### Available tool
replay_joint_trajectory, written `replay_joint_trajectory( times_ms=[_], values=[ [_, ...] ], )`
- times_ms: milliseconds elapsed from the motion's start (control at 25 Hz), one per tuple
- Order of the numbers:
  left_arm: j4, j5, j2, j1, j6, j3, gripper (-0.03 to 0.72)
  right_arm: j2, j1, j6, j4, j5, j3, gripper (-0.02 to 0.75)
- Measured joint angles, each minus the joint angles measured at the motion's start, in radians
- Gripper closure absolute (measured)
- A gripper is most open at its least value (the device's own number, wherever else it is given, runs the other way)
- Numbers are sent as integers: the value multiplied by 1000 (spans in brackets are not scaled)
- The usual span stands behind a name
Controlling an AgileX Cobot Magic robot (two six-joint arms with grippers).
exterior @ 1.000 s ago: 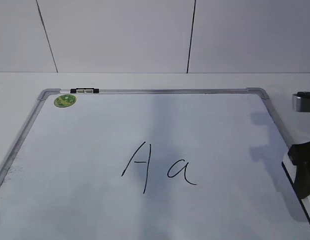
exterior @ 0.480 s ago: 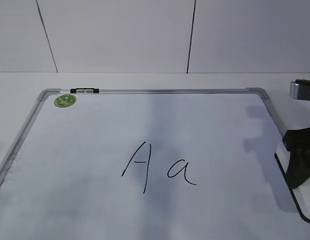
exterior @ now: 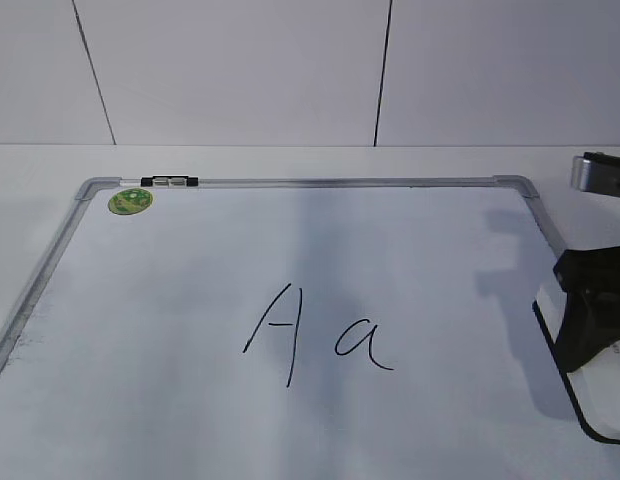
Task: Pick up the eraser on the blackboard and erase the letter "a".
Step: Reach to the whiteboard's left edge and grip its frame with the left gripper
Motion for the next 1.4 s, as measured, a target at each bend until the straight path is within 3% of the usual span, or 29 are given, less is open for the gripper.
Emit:
replay_joint_trajectory(
  times_ms=[280, 760, 1400],
  values=[
    [-20, -15, 309, 0, -11, -159, 447, 0, 0, -15, -12, 0, 0, 195],
    [-4, -98, 591, 0, -15, -178, 447, 0, 0, -17, -46, 1, 0, 195],
    [43, -110, 838, -4, -15, -326, 447, 0, 0, -17, -41, 2, -15, 195]
  ],
)
